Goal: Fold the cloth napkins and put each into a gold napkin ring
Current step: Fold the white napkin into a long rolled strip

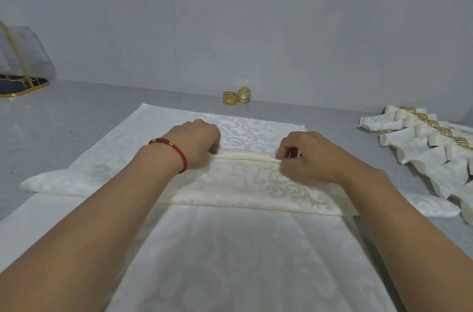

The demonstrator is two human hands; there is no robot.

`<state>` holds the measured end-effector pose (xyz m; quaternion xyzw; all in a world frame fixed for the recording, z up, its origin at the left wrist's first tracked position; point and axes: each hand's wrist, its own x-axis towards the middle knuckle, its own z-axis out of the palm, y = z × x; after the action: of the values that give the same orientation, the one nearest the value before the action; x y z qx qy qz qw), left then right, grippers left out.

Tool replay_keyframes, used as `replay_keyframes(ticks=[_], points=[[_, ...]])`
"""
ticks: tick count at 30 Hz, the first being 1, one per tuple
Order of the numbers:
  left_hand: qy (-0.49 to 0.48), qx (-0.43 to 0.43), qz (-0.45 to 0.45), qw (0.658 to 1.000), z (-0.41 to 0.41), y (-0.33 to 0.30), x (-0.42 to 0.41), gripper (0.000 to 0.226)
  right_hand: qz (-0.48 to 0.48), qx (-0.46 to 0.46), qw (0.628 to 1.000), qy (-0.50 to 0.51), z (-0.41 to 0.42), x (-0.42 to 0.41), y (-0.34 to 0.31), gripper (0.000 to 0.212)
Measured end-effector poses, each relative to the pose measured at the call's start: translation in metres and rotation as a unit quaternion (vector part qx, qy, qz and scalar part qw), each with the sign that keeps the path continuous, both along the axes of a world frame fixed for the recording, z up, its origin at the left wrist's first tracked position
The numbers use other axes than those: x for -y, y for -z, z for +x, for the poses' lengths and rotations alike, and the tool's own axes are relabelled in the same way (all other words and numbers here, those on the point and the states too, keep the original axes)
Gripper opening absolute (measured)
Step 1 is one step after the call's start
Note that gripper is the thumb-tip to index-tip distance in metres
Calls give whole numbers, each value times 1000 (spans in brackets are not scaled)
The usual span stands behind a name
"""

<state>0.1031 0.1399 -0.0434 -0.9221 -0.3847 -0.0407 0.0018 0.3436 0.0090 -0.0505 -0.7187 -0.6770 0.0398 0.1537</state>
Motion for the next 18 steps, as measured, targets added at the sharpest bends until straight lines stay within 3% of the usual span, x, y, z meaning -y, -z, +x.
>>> replay_keyframes(ticks=[4,6,11,15,18], points=[[1,42,-12,999,-1,1,-7,14,38,-41,998,-15,8,-2,7,9],[-4,26,-20,999,-2,1,-6,19,25,-18,999,-13,12,-3,9,17],[-3,-3,32,999,1,-1,1,8,31,1,1000,3,7,-1,7,2],[15,7,90,996,0,-1,2,23,73,49,996,14,-1,-1,6,15],[42,-21,17,999,-4,-4,2,32,21,84,996,3,-4,-1,1,22]])
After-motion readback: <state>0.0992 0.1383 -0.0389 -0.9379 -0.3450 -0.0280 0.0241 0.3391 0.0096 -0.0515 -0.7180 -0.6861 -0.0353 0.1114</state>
